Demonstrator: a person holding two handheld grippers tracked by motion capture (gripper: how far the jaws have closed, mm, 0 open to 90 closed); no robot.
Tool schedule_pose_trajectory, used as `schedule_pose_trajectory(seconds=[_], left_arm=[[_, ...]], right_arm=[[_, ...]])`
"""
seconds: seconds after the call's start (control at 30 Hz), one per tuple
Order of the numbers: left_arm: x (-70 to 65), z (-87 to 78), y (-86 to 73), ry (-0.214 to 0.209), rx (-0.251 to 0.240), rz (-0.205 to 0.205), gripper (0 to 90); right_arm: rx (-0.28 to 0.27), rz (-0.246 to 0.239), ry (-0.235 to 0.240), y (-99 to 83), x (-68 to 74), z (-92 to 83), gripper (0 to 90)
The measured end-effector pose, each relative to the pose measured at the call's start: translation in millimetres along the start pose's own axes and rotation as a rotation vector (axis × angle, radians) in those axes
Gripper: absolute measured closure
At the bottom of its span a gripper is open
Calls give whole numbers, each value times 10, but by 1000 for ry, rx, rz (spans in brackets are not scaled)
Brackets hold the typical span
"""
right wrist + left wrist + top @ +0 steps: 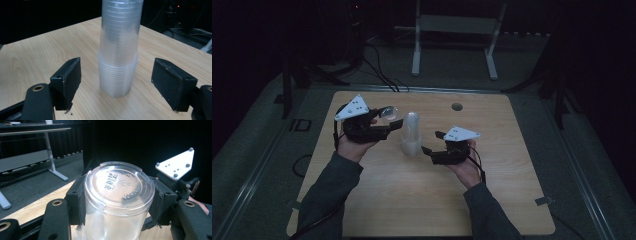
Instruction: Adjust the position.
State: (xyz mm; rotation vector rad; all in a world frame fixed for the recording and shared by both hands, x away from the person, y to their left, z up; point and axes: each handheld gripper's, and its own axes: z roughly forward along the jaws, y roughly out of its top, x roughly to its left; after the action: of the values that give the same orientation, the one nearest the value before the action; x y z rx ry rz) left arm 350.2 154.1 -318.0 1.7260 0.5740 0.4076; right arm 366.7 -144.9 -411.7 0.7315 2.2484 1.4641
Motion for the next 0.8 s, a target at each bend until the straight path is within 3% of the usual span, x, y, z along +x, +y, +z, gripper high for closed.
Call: schedule_pose_trajectory(seconds=[0.47, 0.8], left_arm=[[-6, 36, -185, -27, 13, -22, 410], [-11, 55, -286, -37, 10, -42, 410]], right_arm=[[-39, 25, 65, 63, -18, -73, 261], [-44, -3, 98, 108, 57, -65, 260]])
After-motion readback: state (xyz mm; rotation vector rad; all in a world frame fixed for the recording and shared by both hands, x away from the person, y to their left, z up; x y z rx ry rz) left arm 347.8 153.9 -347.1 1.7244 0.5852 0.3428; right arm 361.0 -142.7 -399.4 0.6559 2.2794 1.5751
